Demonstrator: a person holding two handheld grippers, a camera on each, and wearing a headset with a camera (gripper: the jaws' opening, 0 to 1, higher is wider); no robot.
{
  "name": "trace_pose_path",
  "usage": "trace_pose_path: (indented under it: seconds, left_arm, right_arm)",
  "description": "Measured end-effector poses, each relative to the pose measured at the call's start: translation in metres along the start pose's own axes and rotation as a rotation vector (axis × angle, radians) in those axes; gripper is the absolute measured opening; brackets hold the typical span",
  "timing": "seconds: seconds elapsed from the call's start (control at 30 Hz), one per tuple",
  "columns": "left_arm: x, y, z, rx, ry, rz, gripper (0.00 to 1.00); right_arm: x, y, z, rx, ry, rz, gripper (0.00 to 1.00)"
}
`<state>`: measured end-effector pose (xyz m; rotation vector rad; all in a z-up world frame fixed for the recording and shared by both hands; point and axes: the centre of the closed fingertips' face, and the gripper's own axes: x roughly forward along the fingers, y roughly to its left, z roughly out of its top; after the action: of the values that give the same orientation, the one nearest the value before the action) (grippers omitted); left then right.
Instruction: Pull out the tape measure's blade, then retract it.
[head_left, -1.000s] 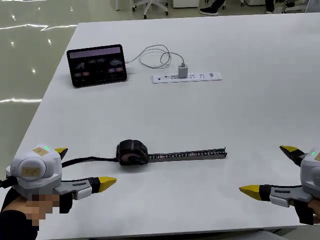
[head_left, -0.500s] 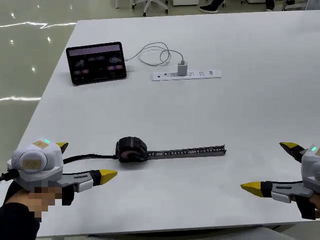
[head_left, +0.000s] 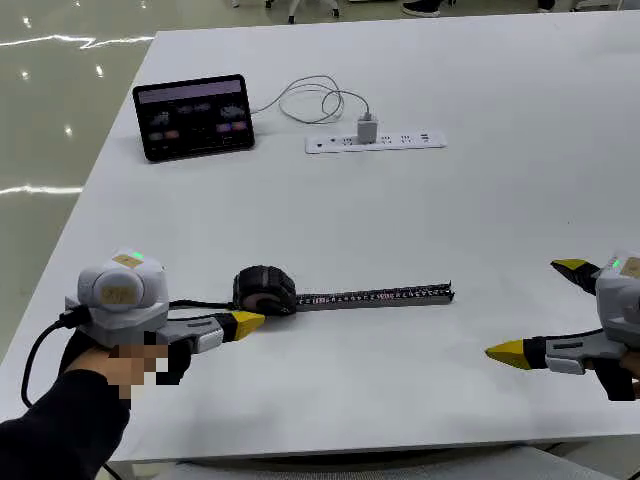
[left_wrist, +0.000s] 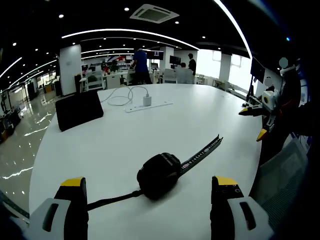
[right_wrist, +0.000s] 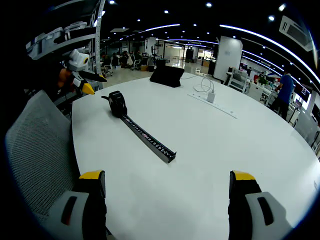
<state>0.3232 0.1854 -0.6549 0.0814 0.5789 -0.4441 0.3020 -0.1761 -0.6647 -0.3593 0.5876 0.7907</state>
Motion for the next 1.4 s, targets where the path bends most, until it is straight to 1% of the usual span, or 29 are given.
trace_pose_path:
  seconds: [0.07,0.13,0.2,0.3,0.37,0.43,0.47,0.5,0.57,0.6,0.67,0.73,0.77,0.8,0.87,0.93,0.97,1.0,1.03,1.17,1.3,1.4]
  left_arm:
    - [0.008,-0.008,0.003,-0.005,-0.011,-0.014,1.00]
    - [0.014,-0.014,0.002,0.009,0.000,-0.014,1.00]
    - [0.021,-0.018,0.002,0.013,0.007,-0.002,1.00]
    - [0.027,-0.021,0.003,-0.005,0.009,0.037,1.00]
    - [0.033,-0.021,0.001,-0.032,0.016,0.074,1.00]
    - [0.040,-0.024,-0.002,-0.068,0.017,0.090,1.00]
    - [0.042,-0.024,-0.002,-0.090,0.008,0.102,1.00]
    - [0.046,-0.022,-0.004,-0.101,-0.006,0.129,1.00]
    - [0.045,-0.017,-0.004,-0.097,-0.033,0.191,1.00]
    - [0.045,-0.016,-0.004,-0.101,-0.057,0.217,1.00]
    - [0.045,-0.018,-0.008,-0.111,-0.078,0.235,1.00]
    - [0.047,-0.020,-0.012,-0.116,-0.077,0.234,1.00]
    - [0.048,-0.021,-0.013,-0.117,-0.079,0.231,1.00]
    - [0.049,-0.022,-0.014,-0.114,-0.076,0.228,1.00]
    - [0.051,-0.020,-0.011,-0.099,-0.079,0.225,1.00]
    - [0.053,-0.017,-0.007,-0.099,-0.095,0.229,1.00]
    - [0.054,-0.015,-0.006,-0.106,-0.099,0.230,1.00]
    - [0.055,-0.013,-0.004,-0.124,-0.105,0.232,1.00]
    - [0.057,-0.012,-0.003,-0.126,-0.106,0.231,1.00]
    - [0.064,-0.009,-0.003,-0.125,-0.096,0.231,0.99]
    - [0.068,-0.007,-0.005,-0.129,-0.091,0.231,0.98]
    - [0.069,-0.008,-0.004,-0.133,-0.093,0.228,0.98]
  right_arm:
    - [0.005,-0.002,0.001,-0.021,0.010,0.010,0.99]
    - [0.008,-0.003,0.001,-0.032,0.017,0.017,0.99]
    - [0.012,-0.006,0.000,-0.046,0.031,0.018,0.99]
    - [0.016,-0.007,0.001,-0.056,0.035,0.027,0.98]
    - [0.020,-0.008,0.000,-0.063,0.046,0.037,0.97]
    - [0.023,-0.009,0.000,-0.078,0.057,0.047,0.97]
    - [0.024,-0.009,0.001,-0.083,0.062,0.052,0.96]
    - [0.026,-0.009,0.002,-0.091,0.064,0.059,0.96]
    - [0.029,-0.009,0.004,-0.103,0.069,0.068,0.96]
    - [0.031,-0.009,0.005,-0.113,0.076,0.078,0.95]
    - [0.036,-0.007,0.007,-0.142,0.091,0.104,0.95]
    - [0.040,-0.005,0.008,-0.175,0.107,0.123,0.93]
    - [0.043,-0.003,0.007,-0.210,0.122,0.143,0.93]
    - [0.046,-0.003,0.007,-0.225,0.130,0.151,0.93]
    - [0.052,-0.001,0.007,-0.261,0.152,0.180,0.90]
    - [0.059,0.000,0.009,-0.289,0.163,0.203,0.88]
    - [0.061,0.000,0.010,-0.294,0.168,0.208,0.88]
    - [0.066,0.000,0.011,-0.307,0.175,0.225,0.87]
    - [0.068,0.000,0.011,-0.316,0.181,0.233,0.86]
    - [0.082,-0.005,0.010,-0.361,0.223,0.272,0.81]
    - [0.091,-0.007,0.009,-0.388,0.251,0.308,0.75]
    - [0.097,-0.007,0.005,-0.413,0.279,0.348,0.69]
